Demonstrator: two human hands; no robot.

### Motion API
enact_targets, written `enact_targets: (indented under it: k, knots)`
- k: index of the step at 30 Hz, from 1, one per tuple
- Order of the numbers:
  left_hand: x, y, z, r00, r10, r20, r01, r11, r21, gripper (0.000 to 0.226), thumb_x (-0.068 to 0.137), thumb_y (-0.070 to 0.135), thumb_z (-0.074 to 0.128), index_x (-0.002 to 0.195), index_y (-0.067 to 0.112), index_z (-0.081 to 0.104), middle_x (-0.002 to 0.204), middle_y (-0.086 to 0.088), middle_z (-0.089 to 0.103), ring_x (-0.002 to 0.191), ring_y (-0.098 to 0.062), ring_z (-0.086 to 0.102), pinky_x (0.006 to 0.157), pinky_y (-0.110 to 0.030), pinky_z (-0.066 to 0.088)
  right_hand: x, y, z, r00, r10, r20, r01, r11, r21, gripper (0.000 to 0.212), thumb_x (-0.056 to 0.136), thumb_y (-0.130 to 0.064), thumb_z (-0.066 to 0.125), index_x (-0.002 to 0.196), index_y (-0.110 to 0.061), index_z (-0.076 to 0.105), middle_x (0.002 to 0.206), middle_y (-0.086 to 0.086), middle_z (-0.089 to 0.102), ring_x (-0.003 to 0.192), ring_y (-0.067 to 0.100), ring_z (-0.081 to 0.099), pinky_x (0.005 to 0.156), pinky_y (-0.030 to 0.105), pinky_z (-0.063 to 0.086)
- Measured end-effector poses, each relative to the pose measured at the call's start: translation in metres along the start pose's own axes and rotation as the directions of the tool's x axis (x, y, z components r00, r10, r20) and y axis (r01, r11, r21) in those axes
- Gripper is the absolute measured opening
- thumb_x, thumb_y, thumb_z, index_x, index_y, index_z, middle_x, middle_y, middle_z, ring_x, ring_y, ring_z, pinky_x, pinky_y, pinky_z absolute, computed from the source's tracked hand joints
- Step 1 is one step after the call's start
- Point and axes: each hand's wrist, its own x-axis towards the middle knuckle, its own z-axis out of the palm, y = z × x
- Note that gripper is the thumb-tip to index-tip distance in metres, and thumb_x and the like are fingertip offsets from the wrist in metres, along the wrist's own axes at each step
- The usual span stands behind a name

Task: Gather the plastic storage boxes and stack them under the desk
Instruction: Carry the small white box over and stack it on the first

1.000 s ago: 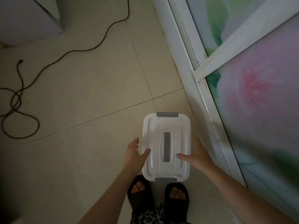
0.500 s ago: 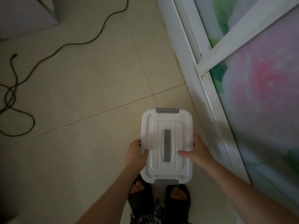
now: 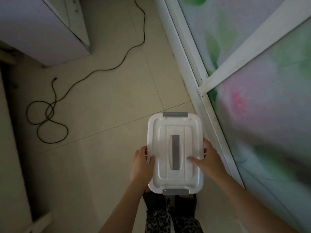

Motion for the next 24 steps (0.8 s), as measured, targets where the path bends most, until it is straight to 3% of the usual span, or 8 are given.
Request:
enact_targets:
  k: [4, 10, 14, 17, 20, 24]
  knots:
    - [-0.041, 0.034, -0.049, 0.999, 0.034, -0.041, -0.035, 0.999, -0.017, 0.04, 0.094, 0.022, 0.056, 0.133, 0.023, 0.05, 0.116, 0.008, 0.051, 0.09, -0.008, 0.056, 0.077, -0.025, 0.045, -0.048, -0.05, -0.025, 0.998, -0.052, -0.035, 0.054, 0.997, 0.05, 0.079, 0.067, -0.026, 0.088, 0.126, -0.043, 0.038, 0.098, -0.028, 0.057, 0.088, -0.008, 0.056, 0.065, 0.01, 0.042]
    - [-0.126, 0.106, -0.147, 0.987, 0.121, -0.109, -0.12, 0.993, 0.02, 0.041, 0.097, 0.022, 0.051, 0.137, 0.021, 0.049, 0.119, 0.001, 0.054, 0.086, -0.011, 0.054, 0.074, -0.025, 0.043, -0.14, -0.142, -0.074, 0.995, -0.093, -0.026, 0.095, 0.992, 0.077, 0.086, 0.069, -0.026, 0.088, 0.141, -0.03, 0.04, 0.117, 0.0, 0.062, 0.102, 0.02, 0.062, 0.076, 0.028, 0.05]
    - [-0.177, 0.15, -0.202, 0.971, 0.181, -0.159, -0.177, 0.984, 0.035, 0.042, 0.096, 0.022, 0.05, 0.139, 0.019, 0.048, 0.124, -0.001, 0.054, 0.086, -0.012, 0.052, 0.075, -0.026, 0.044, -0.193, -0.198, -0.105, 0.986, -0.149, -0.069, 0.154, 0.985, 0.073, 0.09, 0.068, -0.031, 0.088, 0.143, -0.026, 0.038, 0.123, 0.001, 0.06, 0.106, 0.022, 0.06, 0.089, 0.036, 0.05]
    - [-0.21, 0.175, -0.233, 0.957, 0.212, -0.2, -0.212, 0.977, 0.022, 0.043, 0.096, 0.023, 0.05, 0.139, 0.018, 0.048, 0.123, -0.002, 0.055, 0.085, -0.013, 0.053, 0.073, -0.026, 0.045, -0.225, -0.232, -0.128, 0.98, -0.185, -0.077, 0.189, 0.98, 0.056, 0.093, 0.069, -0.034, 0.087, 0.146, -0.024, 0.036, 0.132, 0.008, 0.057, 0.119, 0.03, 0.057, 0.099, 0.048, 0.049]
    - [-0.242, 0.196, -0.258, 0.943, 0.223, -0.248, -0.23, 0.973, 0.0, 0.041, 0.096, 0.023, 0.051, 0.137, 0.017, 0.049, 0.119, -0.001, 0.055, 0.083, -0.011, 0.054, 0.067, -0.019, 0.042, -0.257, -0.262, -0.149, 0.974, -0.214, -0.075, 0.215, 0.976, 0.011, 0.098, 0.07, -0.041, 0.084, 0.15, -0.025, 0.029, 0.137, 0.013, 0.053, 0.123, 0.032, 0.055, 0.1, 0.049, 0.048]
    - [-0.286, 0.219, -0.292, 0.916, 0.246, -0.318, -0.268, 0.963, -0.025, 0.04, 0.096, 0.026, 0.053, 0.136, 0.02, 0.051, 0.109, 0.008, 0.052, 0.075, 0.003, 0.05, 0.058, -0.009, 0.033, -0.302, -0.299, -0.176, 0.949, -0.298, -0.098, 0.298, 0.954, -0.018, 0.091, 0.069, -0.042, 0.083, 0.145, -0.028, 0.034, 0.132, 0.011, 0.056, 0.117, 0.031, 0.058, 0.096, 0.048, 0.05]
